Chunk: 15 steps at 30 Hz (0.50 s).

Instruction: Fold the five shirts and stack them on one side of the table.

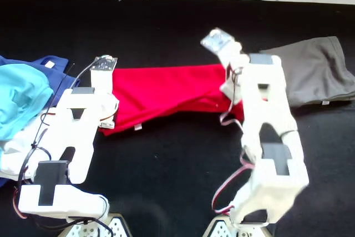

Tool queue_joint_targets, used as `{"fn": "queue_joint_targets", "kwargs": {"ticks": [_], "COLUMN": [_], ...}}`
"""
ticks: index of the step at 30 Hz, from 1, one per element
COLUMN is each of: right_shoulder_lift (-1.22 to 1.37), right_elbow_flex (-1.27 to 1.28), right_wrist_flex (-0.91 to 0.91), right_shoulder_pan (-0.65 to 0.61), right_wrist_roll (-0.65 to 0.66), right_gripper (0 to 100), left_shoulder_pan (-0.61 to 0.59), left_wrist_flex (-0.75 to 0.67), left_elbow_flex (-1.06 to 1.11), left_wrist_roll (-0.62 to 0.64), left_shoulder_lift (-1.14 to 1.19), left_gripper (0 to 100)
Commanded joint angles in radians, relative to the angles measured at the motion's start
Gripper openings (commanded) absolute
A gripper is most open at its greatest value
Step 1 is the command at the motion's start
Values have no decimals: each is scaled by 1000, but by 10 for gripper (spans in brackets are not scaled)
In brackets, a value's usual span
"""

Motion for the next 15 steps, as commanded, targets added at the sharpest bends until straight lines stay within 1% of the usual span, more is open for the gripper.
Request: {"fn": "queue_joint_targets", "kwargs": {"ticks": [1,7,9,12,15], "right_shoulder_lift": [168,447,509,570,593], "right_elbow_flex": [-232,-529,-645,-805,-946], "right_wrist_flex": [5,82,102,147,231], "right_shoulder_pan": [-21,-42,-30,-7,12], "right_wrist_roll": [-75,-242,-299,-423,-526], "right_gripper": [21,218,228,228,228], "left_shoulder_pan": [13,13,13,13,13], "left_wrist_flex": [-21,-21,-21,-21,-21], "left_elbow_flex": [5,5,5,5,5], "left_wrist_roll": [0,0,0,0,0], "left_shoulder_lift": [1,1,1,1,1], "left_gripper": [9,9,9,9,9]}}
